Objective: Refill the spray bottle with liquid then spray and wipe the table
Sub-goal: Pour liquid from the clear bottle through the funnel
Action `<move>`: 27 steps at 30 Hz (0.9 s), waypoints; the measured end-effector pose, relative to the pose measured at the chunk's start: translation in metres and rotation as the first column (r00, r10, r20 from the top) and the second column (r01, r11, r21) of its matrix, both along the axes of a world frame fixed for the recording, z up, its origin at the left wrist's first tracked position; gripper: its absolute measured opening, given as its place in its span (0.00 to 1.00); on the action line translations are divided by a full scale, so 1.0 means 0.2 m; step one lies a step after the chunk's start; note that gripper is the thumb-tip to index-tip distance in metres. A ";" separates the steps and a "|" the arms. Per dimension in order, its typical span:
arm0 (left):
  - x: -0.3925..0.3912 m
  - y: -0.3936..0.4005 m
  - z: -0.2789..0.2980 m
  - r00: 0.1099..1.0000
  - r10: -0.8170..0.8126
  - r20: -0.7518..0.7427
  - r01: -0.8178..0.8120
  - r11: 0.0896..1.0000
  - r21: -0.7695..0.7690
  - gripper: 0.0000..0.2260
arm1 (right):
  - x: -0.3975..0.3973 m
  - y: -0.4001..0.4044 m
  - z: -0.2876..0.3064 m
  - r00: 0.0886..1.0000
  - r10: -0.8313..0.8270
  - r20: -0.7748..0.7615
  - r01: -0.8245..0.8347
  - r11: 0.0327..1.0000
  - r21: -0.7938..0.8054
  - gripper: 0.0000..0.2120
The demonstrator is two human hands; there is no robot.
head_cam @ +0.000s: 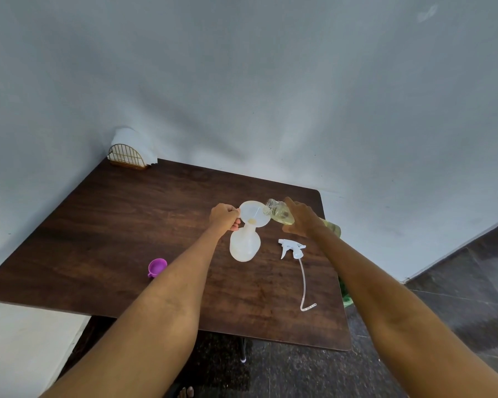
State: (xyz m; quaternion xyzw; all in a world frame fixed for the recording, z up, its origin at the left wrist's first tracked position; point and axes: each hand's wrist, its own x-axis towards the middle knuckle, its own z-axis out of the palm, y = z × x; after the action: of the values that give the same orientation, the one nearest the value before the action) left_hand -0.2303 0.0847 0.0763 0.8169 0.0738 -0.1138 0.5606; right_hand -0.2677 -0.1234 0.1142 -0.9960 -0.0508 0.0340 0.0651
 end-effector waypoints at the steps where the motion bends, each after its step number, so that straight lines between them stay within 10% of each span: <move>1: 0.00 0.00 0.00 1.000 0.002 0.000 -0.002 1.000 0.000 0.09 | 0.00 0.00 0.00 1.000 0.000 0.000 0.000 1.000 0.002 0.32; 27: 0.00 -0.01 -0.02 1.000 0.013 -0.016 -0.013 1.000 -0.012 0.09 | 0.00 0.02 0.01 1.000 -0.002 0.000 0.002 1.000 -0.001 0.30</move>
State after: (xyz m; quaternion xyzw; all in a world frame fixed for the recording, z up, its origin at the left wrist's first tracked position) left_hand -0.2310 0.0825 0.0733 0.8120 0.0829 -0.1171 0.5658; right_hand -0.2677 -0.1196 0.1158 -0.9961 -0.0499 0.0337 0.0648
